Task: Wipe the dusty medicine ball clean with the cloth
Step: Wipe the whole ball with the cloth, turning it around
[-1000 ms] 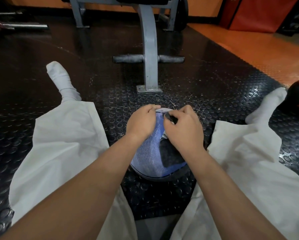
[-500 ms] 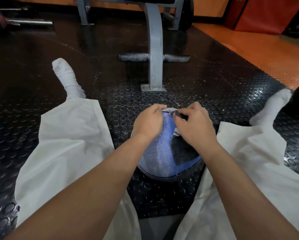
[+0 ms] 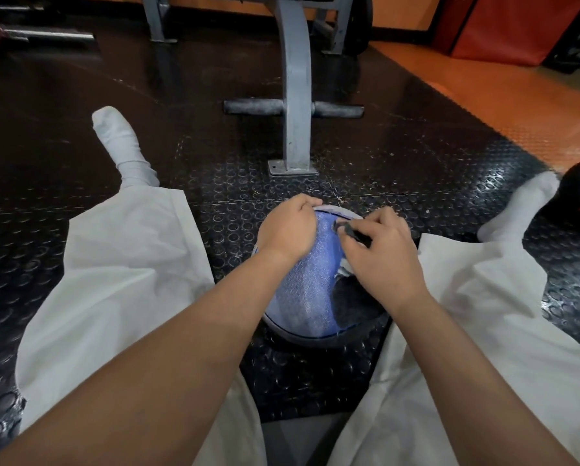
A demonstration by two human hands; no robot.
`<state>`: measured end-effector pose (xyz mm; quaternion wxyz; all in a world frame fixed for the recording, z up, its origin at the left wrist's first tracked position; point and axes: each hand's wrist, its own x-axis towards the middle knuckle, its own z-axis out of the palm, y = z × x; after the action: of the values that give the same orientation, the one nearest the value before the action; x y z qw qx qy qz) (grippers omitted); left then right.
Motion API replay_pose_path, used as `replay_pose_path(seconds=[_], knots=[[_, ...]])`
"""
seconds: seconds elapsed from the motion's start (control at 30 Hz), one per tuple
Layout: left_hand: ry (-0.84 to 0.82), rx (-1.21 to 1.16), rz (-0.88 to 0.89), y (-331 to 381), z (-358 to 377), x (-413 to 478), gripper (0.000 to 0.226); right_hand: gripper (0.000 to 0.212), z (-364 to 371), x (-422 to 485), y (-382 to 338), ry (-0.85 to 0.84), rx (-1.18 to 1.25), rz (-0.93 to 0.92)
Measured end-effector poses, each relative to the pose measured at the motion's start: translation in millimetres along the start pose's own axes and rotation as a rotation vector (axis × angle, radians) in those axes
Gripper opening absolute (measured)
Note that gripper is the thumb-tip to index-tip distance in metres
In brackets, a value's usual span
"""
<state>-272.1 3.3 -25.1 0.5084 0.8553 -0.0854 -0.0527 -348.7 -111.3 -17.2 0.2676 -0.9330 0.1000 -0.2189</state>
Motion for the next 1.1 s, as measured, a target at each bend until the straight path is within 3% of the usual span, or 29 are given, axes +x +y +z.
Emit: replay_pose_path(seconds=[0.3, 0.53, 0.8, 1.03, 1.1], knots=[[0.046, 0.037, -0.017, 4, 4, -4, 0.037, 0.026, 10, 34, -22, -0.138, -0.098, 0.02], [0.036, 0.009, -0.017, 0, -2, 1, 0.035, 0.02, 6, -11, -13, 0.03, -0.066, -0.109], [0.072, 0.014, -0.03, 1, 0, -2, 0.037, 0.027, 11, 31, -28, -0.138, -0.133, 0.025], [0.028, -0.027, -0.023, -3, -4, 4, 0.039, 0.021, 11, -12, -14, 0.087, -0.091, -0.095], [0.015, -0.015, -0.006, -3, -3, 1, 0.039, 0.022, 10, -9, -15, 0.058, -0.104, -0.073]])
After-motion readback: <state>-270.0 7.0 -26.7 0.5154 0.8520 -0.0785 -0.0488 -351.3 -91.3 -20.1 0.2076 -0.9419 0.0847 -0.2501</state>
